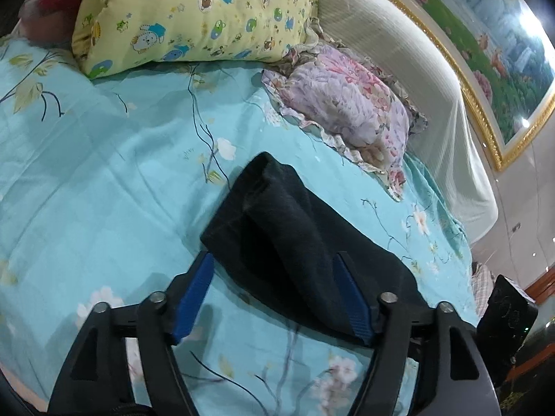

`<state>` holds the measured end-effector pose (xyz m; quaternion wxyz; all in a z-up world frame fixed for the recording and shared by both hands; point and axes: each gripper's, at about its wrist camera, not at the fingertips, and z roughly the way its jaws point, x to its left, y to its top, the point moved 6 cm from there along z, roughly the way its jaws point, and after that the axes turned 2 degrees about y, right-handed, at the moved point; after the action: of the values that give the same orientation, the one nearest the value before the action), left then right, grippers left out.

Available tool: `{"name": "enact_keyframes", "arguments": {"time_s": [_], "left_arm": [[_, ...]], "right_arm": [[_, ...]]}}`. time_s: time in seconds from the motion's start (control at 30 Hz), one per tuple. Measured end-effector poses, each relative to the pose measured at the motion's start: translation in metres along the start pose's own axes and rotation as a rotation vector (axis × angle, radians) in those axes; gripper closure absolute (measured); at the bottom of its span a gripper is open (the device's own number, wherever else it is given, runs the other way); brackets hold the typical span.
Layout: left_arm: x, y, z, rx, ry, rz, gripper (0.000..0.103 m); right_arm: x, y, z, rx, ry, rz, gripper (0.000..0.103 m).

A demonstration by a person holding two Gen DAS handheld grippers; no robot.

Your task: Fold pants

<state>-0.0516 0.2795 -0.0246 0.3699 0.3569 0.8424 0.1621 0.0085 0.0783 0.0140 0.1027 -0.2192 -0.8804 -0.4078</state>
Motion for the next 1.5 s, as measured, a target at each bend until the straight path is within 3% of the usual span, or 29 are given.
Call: {"name": "enact_keyframes", "arguments": {"time_s": [0.03, 0.47, 0.67, 0.77, 0.93, 1.17, 1.4, 1.5], "left_arm": [[-0.002, 0.000, 0.000, 0.002, 0.008, -0.003, 0.029], [-0.017, -0.009, 0.018, 0.066, 0.106, -0.065, 0.028], [-0.010, -0.010, 0.033, 0.087, 0.181, -0.082, 0.028], [-0.003, -0.008, 0.039, 0.097, 0.183, -0.115, 0.028], [0.009, -0.009, 0.048, 0.114, 0.183, -0.144, 0.028], [0.013, -0.014, 0.056, 0.122, 0.178, -0.138, 0.030], [0.011, -0.012, 0.066, 0.120, 0.185, -0.131, 0.030], [0.006, -0.010, 0.072, 0.105, 0.206, -0.108, 0.031]], "right_arm": [[-0.001, 0.001, -0.003, -0.010, 0.002, 0.007, 0.061], [-0.062, -0.004, -0.043, -0.097, -0.034, 0.200, 0.061], [-0.110, 0.001, -0.059, -0.138, -0.080, 0.307, 0.061], [-0.138, 0.010, -0.064, -0.148, -0.096, 0.365, 0.061], [-0.166, 0.027, -0.050, -0.091, -0.116, 0.370, 0.061], [-0.176, 0.039, -0.004, 0.030, -0.087, 0.316, 0.061], [-0.157, 0.028, 0.030, 0.201, -0.074, 0.139, 0.061], [-0.148, 0.024, 0.031, 0.222, -0.079, 0.071, 0.061]]}}
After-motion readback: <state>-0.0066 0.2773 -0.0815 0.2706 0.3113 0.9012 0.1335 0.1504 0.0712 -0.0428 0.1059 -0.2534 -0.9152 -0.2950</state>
